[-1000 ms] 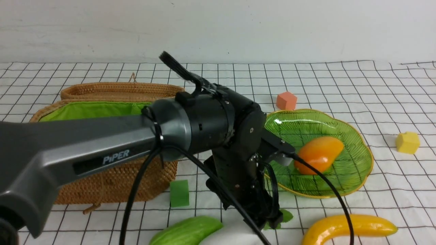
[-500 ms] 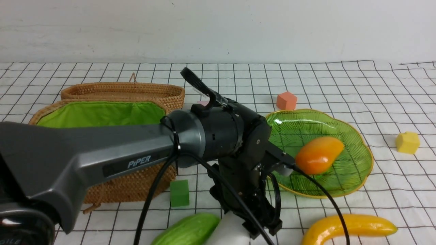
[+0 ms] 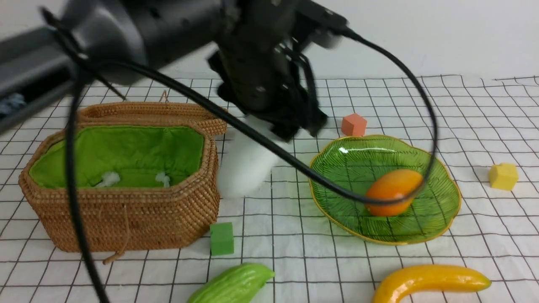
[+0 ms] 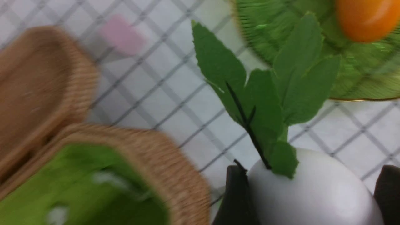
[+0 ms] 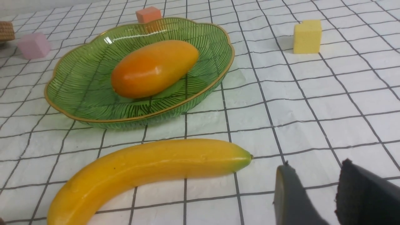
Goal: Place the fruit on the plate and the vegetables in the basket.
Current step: Take a daikon with your left arm and place it on the basket on the left, then take a chayote with your left arm and place it on the basket on the left.
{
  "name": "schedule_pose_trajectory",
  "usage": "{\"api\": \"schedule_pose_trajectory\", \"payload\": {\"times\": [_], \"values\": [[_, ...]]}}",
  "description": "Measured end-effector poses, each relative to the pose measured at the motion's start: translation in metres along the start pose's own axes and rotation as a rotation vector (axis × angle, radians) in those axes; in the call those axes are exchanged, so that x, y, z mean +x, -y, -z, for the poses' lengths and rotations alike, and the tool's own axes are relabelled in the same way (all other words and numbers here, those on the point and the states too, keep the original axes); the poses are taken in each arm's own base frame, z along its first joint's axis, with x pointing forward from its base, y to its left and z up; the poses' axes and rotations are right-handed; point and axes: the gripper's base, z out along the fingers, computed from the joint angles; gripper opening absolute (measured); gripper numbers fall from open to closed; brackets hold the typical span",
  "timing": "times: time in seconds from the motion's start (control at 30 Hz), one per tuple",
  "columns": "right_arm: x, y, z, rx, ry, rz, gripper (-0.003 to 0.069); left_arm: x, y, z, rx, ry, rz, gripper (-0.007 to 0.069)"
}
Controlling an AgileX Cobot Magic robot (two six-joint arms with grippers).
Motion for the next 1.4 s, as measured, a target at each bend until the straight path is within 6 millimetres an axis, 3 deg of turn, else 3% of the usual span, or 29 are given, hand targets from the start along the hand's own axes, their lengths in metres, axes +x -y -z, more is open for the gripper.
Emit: {"api": "schedule_pose_trajectory", "payload": {"times": [0.03, 0.07, 0.23, 0.37, 0.43, 0.57, 0.7, 0.77, 0.8, 0.83, 0.9, 0.93, 0.97, 1.0, 1.03, 1.07, 1.13, 1.17, 1.23, 1.4], "values": [[0.000, 0.000, 0.000, 0.000, 0.000, 0.000, 0.0245, 0.000, -0.004, 0.001, -0.009, 0.002, 0.007, 0.0511], [0.000, 0.000, 0.000, 0.000, 0.000, 0.000, 0.0245, 0.005, -0.039, 0.008, -0.075, 0.000, 0.086, 0.0511], [0.000, 0.000, 0.000, 0.000, 0.000, 0.000, 0.0245, 0.031, -0.125, 0.005, -0.198, -0.020, 0.336, 0.0511], [0.000, 0.000, 0.000, 0.000, 0.000, 0.000, 0.0245, 0.048, -0.150, -0.022, -0.226, -0.037, 0.433, 0.0511], [0.000, 0.000, 0.000, 0.000, 0.000, 0.000, 0.0245, 0.059, -0.158, -0.051, -0.241, -0.070, 0.469, 0.0511], [0.000, 0.000, 0.000, 0.000, 0.000, 0.000, 0.0245, 0.067, -0.156, -0.078, -0.253, -0.100, 0.534, 0.0510], [0.000, 0.000, 0.000, 0.000, 0.000, 0.000, 0.0245, 0.067, -0.156, -0.078, -0.254, -0.086, 0.592, 0.0533], [0.000, 0.000, 0.000, 0.000, 0.000, 0.000, 0.0245, 0.067, -0.156, -0.063, -0.246, -0.080, 0.606, 0.0627], [0.000, 0.000, 0.000, 0.000, 0.000, 0.000, 0.0245, 0.067, -0.156, -0.062, -0.244, -0.080, 0.607, 0.0632], [0.000, 0.000, 0.000, 0.000, 0.000, 0.000, 0.0245, 0.067, -0.153, -0.046, -0.219, -0.064, 0.613, 0.0659], [0.000, 0.000, 0.000, 0.000, 0.000, 0.000, 0.0245, 0.067, -0.151, -0.032, -0.194, -0.051, 0.611, 0.0668], [0.000, 0.000, 0.000, 0.000, 0.000, 0.000, 0.0245, 0.068, -0.147, -0.008, -0.149, -0.025, 0.609, 0.0670], [0.000, 0.000, 0.000, 0.000, 0.000, 0.000, 0.0245, 0.069, -0.147, -0.005, -0.150, -0.023, 0.605, 0.0669], [0.000, 0.000, 0.000, 0.000, 0.000, 0.000, 0.0245, 0.070, -0.141, 0.019, -0.093, 0.010, 0.598, 0.0668], [0.000, 0.000, 0.000, 0.000, 0.000, 0.000, 0.0245, 0.070, -0.140, 0.019, -0.086, 0.007, 0.602, 0.0668], [0.000, 0.000, 0.000, 0.000, 0.000, 0.000, 0.0245, 0.073, -0.131, 0.041, -0.030, 0.041, 0.566, 0.0663], [0.000, 0.000, 0.000, 0.000, 0.000, 0.000, 0.0245, 0.074, -0.121, 0.051, 0.010, 0.057, 0.525, 0.0659], [0.000, 0.000, 0.000, 0.000, 0.000, 0.000, 0.0245, 0.078, -0.101, 0.055, 0.067, 0.050, 0.455, 0.0655], [0.000, 0.000, 0.000, 0.000, 0.000, 0.000, 0.0245, 0.084, -0.075, 0.046, 0.118, 0.003, 0.356, 0.0651], [0.000, 0.000, 0.000, 0.000, 0.000, 0.000, 0.0245, 0.113, -0.006, -0.022, 0.224, -0.255, 0.173, 0.0643]]}}
